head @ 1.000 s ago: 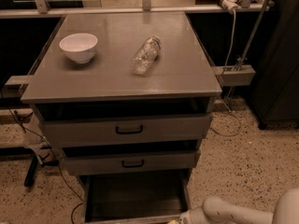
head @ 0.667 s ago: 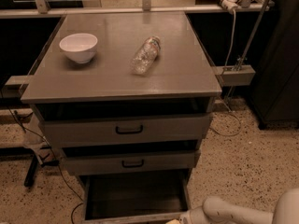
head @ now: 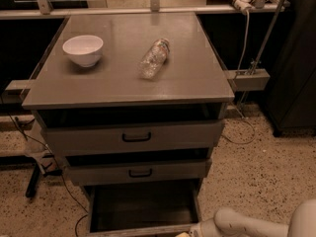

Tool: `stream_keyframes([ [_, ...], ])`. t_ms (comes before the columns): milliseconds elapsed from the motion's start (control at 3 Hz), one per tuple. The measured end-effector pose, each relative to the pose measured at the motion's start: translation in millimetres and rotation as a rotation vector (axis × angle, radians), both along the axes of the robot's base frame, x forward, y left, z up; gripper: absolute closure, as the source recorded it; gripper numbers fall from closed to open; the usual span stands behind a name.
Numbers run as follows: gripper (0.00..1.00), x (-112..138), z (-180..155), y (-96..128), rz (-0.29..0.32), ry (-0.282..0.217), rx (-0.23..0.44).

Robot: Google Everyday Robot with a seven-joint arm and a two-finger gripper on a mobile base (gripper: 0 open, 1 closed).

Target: Close bottom drawer

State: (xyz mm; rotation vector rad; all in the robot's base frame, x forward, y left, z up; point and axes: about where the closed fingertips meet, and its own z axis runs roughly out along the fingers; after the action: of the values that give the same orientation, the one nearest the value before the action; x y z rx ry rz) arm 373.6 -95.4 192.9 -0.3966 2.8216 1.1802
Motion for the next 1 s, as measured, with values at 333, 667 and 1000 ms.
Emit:
stream_keyframes([
  [333, 0.43, 0, 0, 0, 0.000, 0.000, 0.000],
  [667, 0.66, 0, 0, 0, 0.000, 0.000, 0.000],
  [1000, 0.88, 12, 0, 5, -0.015, -0.008, -0.016],
])
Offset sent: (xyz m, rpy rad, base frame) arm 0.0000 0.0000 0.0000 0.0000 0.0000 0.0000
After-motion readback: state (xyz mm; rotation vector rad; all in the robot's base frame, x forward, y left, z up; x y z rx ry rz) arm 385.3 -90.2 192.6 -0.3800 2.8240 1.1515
